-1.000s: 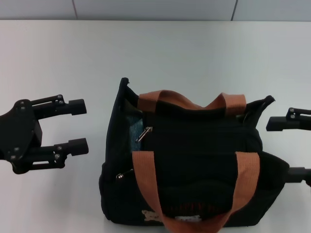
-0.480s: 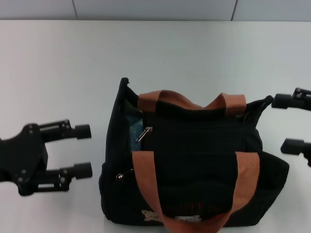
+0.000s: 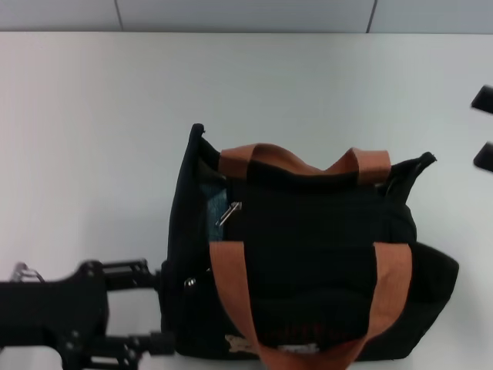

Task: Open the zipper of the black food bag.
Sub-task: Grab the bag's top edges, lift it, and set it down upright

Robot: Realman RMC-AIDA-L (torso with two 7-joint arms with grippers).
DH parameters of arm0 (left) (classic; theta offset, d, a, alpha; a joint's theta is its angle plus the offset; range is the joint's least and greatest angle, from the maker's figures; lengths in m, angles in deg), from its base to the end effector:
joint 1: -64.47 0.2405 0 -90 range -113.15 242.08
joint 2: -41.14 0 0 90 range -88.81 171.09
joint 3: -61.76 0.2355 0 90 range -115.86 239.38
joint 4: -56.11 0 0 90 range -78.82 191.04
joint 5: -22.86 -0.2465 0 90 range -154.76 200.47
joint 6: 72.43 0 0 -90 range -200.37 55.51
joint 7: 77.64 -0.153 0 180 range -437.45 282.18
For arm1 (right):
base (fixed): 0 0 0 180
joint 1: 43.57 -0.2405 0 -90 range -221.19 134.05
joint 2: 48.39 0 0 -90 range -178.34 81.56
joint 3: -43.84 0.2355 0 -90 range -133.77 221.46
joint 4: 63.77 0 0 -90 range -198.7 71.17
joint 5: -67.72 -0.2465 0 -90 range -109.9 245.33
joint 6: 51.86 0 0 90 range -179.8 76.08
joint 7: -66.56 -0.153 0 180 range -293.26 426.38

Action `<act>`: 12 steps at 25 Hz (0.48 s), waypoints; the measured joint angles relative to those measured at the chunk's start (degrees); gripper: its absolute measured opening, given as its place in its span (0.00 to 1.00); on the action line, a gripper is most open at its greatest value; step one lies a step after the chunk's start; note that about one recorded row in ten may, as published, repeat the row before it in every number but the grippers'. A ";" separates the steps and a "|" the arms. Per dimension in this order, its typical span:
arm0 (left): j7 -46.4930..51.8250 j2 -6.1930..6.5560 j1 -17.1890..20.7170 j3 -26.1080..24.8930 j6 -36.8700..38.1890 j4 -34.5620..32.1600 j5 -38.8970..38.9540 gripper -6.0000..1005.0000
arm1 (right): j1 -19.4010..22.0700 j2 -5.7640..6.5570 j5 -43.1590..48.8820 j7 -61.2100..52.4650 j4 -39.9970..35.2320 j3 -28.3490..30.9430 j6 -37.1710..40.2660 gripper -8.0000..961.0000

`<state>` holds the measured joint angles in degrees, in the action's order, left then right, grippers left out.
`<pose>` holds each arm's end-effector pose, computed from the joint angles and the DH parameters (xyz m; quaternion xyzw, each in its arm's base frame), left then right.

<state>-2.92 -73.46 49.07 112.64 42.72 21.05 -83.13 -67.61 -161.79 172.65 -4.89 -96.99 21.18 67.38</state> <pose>-0.2955 0.2273 0.0195 0.9200 0.2156 0.3227 0.0545 0.2787 0.2822 0.0921 -0.8771 0.1267 0.4477 0.1194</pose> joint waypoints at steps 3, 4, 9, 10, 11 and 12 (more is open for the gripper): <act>-0.01 -0.95 -0.71 0.02 -0.16 0.71 -1.95 0.77 | -0.15 0.18 -0.04 0.05 0.99 1.52 -0.84 0.88; -0.03 -1.15 -0.84 0.01 -0.24 0.80 -2.14 0.77 | -0.17 0.21 -0.19 0.05 1.14 1.72 -0.97 0.88; -0.52 -2.19 -1.64 0.01 -0.65 0.91 -2.50 0.77 | -0.22 -0.03 -0.87 -0.12 1.28 3.16 -1.11 0.88; -0.54 -2.25 -1.78 0.00 -0.72 0.91 -2.55 0.77 | -0.22 -0.09 -0.90 -0.17 1.30 3.72 -1.12 0.88; -0.54 -2.30 -1.91 -0.01 -0.80 0.91 -2.58 0.77 | -0.22 -0.18 -1.01 -0.24 1.34 4.36 -1.12 0.88; -0.54 -2.29 -1.93 -0.02 -0.88 0.91 -2.59 0.77 | -0.23 -0.25 -1.60 -0.55 1.43 5.19 -1.12 0.88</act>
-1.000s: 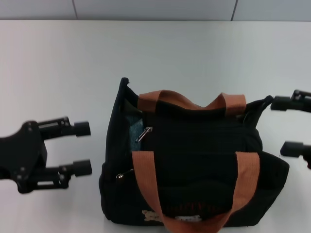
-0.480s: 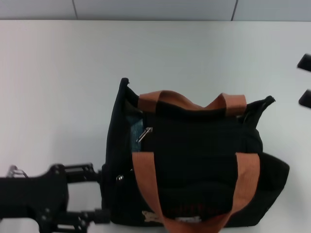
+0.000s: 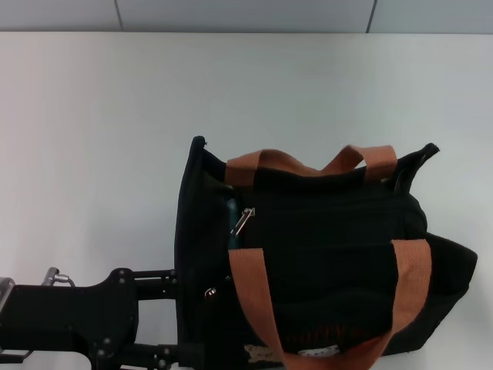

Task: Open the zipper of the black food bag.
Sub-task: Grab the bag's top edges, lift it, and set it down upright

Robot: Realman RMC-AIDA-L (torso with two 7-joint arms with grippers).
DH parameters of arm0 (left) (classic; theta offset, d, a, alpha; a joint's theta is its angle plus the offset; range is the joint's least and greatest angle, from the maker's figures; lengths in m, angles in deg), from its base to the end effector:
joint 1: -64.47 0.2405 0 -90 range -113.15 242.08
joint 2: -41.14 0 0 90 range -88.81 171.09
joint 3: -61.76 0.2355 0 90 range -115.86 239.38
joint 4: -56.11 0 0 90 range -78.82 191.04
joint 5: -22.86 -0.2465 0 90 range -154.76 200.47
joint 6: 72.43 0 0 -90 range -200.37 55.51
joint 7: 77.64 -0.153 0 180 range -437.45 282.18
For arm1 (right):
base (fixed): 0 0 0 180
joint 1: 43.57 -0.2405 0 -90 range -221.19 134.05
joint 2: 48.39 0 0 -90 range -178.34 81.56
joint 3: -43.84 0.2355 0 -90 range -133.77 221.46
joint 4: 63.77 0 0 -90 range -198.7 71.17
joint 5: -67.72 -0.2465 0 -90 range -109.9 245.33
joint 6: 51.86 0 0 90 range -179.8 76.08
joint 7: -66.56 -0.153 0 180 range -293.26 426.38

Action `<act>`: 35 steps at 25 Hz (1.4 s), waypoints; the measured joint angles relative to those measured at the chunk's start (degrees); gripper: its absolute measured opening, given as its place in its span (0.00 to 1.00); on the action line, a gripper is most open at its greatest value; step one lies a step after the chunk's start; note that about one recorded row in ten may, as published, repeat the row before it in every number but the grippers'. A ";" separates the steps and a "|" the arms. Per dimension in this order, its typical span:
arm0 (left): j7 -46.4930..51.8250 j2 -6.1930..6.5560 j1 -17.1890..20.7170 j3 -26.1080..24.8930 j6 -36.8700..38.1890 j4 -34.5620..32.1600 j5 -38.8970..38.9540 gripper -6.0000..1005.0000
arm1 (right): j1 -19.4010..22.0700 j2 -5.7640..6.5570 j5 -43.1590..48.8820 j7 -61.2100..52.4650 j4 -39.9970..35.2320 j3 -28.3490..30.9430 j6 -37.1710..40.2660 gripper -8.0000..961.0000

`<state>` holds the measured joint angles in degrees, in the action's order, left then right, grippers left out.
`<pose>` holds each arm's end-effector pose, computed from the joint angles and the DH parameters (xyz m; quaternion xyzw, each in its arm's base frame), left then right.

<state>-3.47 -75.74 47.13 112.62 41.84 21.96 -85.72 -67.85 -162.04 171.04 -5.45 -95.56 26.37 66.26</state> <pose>-0.2847 0.2302 -0.0001 0.9205 0.2101 0.3205 0.0762 0.2829 0.2866 0.1011 -0.8510 0.1371 0.4794 0.1646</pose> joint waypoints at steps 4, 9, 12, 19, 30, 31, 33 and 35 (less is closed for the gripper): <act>0.03 0.36 0.05 -0.07 -0.09 -0.01 -0.02 0.77 | -0.40 0.08 -1.51 -1.24 0.09 0.20 -0.02 0.88; 0.07 1.96 1.78 -2.47 0.58 -0.04 0.46 0.77 | -2.15 0.06 -2.07 -2.81 0.15 0.29 -0.99 0.88; 0.32 2.42 2.82 -2.91 0.70 -0.05 0.48 0.77 | -3.18 -0.02 -2.08 -2.88 0.46 0.25 -1.53 0.88; -0.60 0.15 2.80 -2.35 0.29 0.21 -2.36 0.77 | -4.67 0.06 -2.08 -3.72 1.59 0.26 -3.82 0.88; -3.56 -1.43 -1.63 -2.65 -7.98 6.19 -4.58 0.75 | -5.67 -0.06 -2.20 -4.43 2.00 0.29 -4.22 0.88; -3.56 -1.43 -1.63 -2.65 -7.98 6.19 -4.58 0.75 | -5.63 -0.05 -2.22 -4.46 2.04 0.30 -4.22 0.88; -4.12 -1.55 -1.91 -2.74 -8.67 6.23 -4.42 0.74 | -5.49 -0.05 -2.26 -4.46 2.09 0.31 -4.22 0.88; -4.69 -1.61 -2.23 -2.81 -9.26 6.50 -4.27 0.74 | -5.27 -0.10 -2.27 -4.47 2.18 0.36 -4.22 0.88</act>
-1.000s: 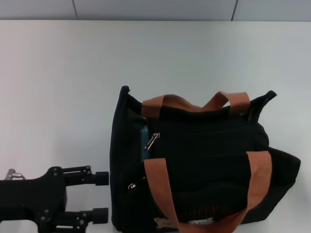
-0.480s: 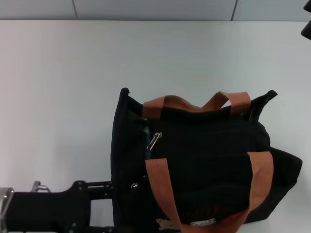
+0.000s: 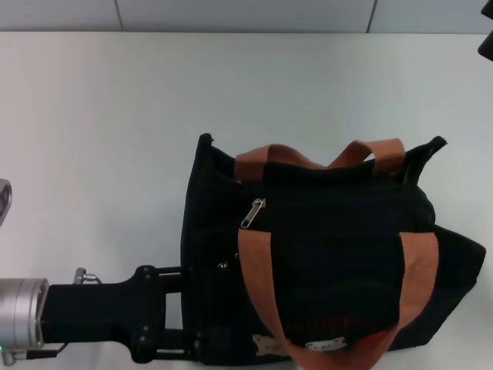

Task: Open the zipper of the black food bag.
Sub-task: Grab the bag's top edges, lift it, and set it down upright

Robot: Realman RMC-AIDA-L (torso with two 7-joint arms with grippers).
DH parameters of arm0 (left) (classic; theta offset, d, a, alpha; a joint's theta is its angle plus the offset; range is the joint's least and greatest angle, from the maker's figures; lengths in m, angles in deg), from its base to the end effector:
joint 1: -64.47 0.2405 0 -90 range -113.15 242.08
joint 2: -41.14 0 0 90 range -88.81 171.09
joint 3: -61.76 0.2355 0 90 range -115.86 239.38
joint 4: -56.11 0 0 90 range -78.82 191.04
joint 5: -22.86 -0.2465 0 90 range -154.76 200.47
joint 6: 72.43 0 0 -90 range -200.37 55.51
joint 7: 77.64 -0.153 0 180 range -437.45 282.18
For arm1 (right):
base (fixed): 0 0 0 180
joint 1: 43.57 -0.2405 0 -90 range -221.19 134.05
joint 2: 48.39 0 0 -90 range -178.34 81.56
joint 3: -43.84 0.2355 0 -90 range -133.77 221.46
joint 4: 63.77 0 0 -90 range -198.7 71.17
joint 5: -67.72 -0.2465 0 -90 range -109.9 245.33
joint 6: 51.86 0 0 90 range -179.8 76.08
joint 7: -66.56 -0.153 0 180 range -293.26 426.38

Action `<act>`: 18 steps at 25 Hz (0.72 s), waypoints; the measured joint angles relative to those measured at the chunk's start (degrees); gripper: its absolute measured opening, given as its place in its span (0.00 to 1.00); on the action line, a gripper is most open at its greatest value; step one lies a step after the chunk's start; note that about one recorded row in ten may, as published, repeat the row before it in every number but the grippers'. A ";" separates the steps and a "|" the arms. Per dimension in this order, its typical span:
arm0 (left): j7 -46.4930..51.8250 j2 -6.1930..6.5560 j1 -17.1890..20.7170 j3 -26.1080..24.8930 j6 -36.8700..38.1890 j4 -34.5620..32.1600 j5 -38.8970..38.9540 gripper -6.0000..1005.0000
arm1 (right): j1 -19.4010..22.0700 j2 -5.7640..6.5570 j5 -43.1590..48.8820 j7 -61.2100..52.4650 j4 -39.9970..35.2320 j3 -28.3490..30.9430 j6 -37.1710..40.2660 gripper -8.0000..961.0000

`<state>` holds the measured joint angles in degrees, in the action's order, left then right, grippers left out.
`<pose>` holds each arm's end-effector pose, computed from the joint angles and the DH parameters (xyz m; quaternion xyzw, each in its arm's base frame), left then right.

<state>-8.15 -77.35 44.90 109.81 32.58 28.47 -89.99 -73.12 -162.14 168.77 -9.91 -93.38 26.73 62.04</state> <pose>-0.2951 0.2372 -0.0345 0.9259 0.2309 0.2970 0.0345 0.2598 0.3211 0.0981 -0.8352 0.1547 0.5041 0.1560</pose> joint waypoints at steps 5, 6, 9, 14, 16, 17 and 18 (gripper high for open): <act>-0.34 -0.21 -0.22 -1.23 -4.85 0.61 0.37 0.69 | 0.15 -0.02 -0.09 0.00 0.59 0.69 0.01 0.88; -0.34 -0.21 -0.22 -1.23 -4.85 0.61 0.37 0.67 | 0.15 -0.02 -0.09 0.00 0.59 0.69 0.01 0.88; -1.13 -0.22 -0.28 -1.55 -5.37 0.97 0.59 0.61 | 0.18 -0.02 -0.28 -0.32 0.61 0.76 0.01 0.88; -2.76 -0.04 -0.30 -1.32 -4.76 1.00 0.98 0.50 | 0.28 0.00 -0.74 -0.70 0.61 0.77 -0.03 0.88; -3.13 -0.03 -0.31 -1.19 -4.55 1.02 1.00 0.41 | 0.30 0.01 -0.78 -0.74 0.61 0.77 -0.12 0.88; -3.19 -0.02 -0.34 -1.19 -4.55 1.02 1.00 0.36 | 0.30 0.02 -0.89 -0.75 0.61 0.76 -0.27 0.88; -3.26 -0.02 -0.43 -1.19 -4.57 1.02 1.00 0.31 | 0.30 0.02 -1.06 -0.75 0.65 0.77 -0.51 0.88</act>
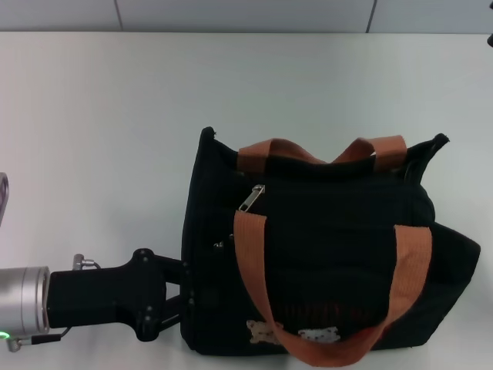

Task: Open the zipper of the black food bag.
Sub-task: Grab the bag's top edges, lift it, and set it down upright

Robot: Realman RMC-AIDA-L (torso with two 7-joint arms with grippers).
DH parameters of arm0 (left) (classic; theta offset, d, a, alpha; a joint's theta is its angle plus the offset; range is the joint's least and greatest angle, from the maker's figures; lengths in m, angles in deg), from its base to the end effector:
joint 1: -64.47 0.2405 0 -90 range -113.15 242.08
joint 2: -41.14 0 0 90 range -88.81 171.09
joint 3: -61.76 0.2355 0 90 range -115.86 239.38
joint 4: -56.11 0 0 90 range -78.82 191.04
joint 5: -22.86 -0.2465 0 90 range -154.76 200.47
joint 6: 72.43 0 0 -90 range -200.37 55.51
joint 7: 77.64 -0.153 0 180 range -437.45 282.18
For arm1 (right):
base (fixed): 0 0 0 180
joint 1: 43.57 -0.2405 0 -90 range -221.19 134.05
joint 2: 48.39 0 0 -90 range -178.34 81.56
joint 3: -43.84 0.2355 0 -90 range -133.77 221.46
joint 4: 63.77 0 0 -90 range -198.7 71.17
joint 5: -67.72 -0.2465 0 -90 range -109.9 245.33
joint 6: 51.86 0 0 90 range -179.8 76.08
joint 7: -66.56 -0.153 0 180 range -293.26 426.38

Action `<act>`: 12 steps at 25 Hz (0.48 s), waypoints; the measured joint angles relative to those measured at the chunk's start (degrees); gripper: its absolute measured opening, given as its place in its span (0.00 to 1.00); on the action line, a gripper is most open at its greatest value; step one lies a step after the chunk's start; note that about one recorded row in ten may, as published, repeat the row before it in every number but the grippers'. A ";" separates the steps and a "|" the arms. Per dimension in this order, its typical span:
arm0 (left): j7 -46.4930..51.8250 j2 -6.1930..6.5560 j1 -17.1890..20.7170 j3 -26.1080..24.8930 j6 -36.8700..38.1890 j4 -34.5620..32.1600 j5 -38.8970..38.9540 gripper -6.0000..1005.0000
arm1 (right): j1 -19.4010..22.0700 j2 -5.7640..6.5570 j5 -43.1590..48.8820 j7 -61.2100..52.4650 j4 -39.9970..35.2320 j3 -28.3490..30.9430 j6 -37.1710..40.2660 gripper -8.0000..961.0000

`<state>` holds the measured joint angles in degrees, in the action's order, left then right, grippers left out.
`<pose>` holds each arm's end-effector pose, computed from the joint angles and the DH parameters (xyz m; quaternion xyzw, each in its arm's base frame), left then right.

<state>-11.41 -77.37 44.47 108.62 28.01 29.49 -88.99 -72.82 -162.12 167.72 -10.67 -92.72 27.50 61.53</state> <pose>-0.3011 0.2484 -0.0380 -0.9314 -0.2198 -0.2898 0.0136 0.2625 0.3212 0.1002 -0.8249 0.1649 0.5149 0.1649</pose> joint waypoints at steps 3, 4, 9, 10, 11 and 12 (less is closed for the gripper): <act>-0.04 0.02 -0.21 -0.01 -0.26 0.00 -0.04 0.21 | -0.05 0.00 -0.39 -0.02 0.11 -0.01 -0.87 0.88; -0.17 0.03 -0.24 -0.03 -0.29 0.00 -0.04 0.19 | -0.11 0.00 -0.42 -0.02 0.13 -0.04 -0.97 0.88; -3.79 0.04 0.13 -0.53 0.00 0.07 0.06 0.13 | -0.35 0.00 -0.43 -0.03 0.13 -0.11 -1.05 0.88; -4.22 0.04 0.21 -0.77 0.06 0.09 0.15 0.13 | -0.36 0.00 -0.43 -0.03 0.13 -0.09 -1.06 0.88; -4.21 0.04 0.22 -1.01 0.09 0.16 0.23 0.13 | -0.36 0.00 -0.43 -0.03 0.13 -0.07 -1.07 0.88; -4.16 0.04 0.18 -1.25 0.11 0.27 0.31 0.12 | -0.28 -0.08 -0.43 0.03 0.13 -0.06 -1.44 0.88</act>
<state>-15.57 -77.33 44.65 107.37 28.12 29.76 -88.69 -73.10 -162.20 167.29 -10.63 -92.59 27.43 60.09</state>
